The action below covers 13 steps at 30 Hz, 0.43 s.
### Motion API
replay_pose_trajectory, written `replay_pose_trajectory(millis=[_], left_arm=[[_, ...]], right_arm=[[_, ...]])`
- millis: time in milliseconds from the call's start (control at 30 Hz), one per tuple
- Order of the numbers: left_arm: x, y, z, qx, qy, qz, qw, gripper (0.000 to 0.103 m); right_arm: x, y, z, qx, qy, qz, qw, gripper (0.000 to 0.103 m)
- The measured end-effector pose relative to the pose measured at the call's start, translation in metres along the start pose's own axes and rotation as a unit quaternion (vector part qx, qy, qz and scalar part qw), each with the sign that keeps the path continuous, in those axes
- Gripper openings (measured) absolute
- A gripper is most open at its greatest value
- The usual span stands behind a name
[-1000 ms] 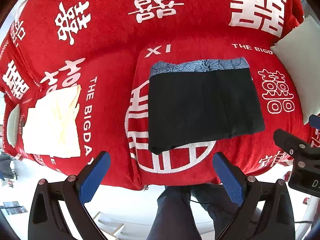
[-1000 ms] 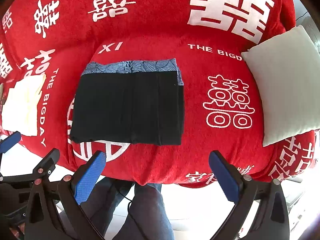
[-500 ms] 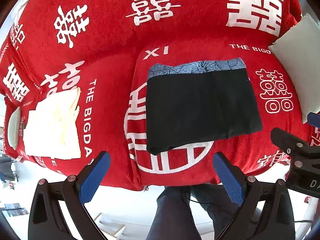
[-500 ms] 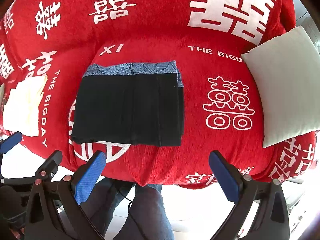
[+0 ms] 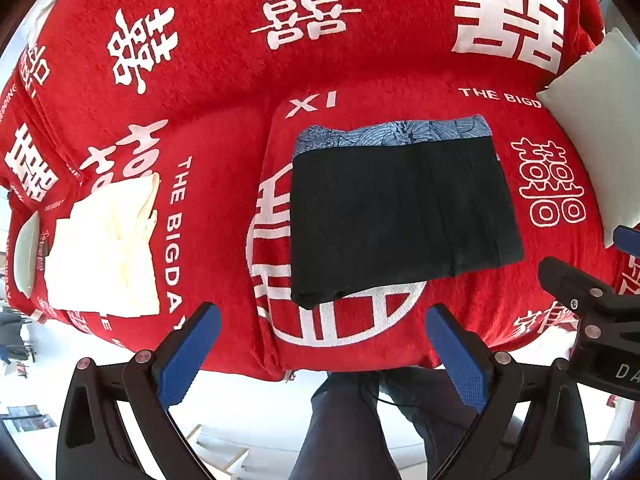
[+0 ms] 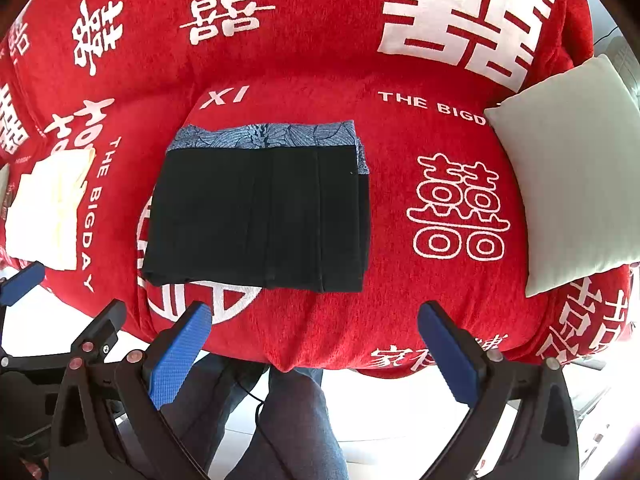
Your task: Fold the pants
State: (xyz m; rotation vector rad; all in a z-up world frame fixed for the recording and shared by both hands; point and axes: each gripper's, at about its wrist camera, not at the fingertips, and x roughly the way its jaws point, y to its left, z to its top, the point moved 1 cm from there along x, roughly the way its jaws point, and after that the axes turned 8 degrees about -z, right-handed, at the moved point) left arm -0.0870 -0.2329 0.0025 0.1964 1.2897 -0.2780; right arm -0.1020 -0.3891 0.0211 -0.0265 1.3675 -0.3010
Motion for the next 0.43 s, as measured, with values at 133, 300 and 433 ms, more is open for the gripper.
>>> replay_pose_trajectory(millis=[133,300,433], left_arm=[[0.0017,0.0008,-0.0008,-0.005,0.004,-0.002,1.0000,0.103],[0.0028,0.0023,-0.0026,-0.011,0.003,-0.007,0.9999,0.103],[0.0009,0.0000,-0.0034,-0.006,-0.002,-0.012,0.9999,0.103]], right_arm=[[-0.0001,0.0003,0.0001,0.000,0.001,0.001,1.000,0.103],[0.0000,0.0010,-0.0002,0.002,0.001,0.001,1.000,0.103],[0.0000,0.0009,0.0000,0.001,0.001,0.000,1.000,0.103]])
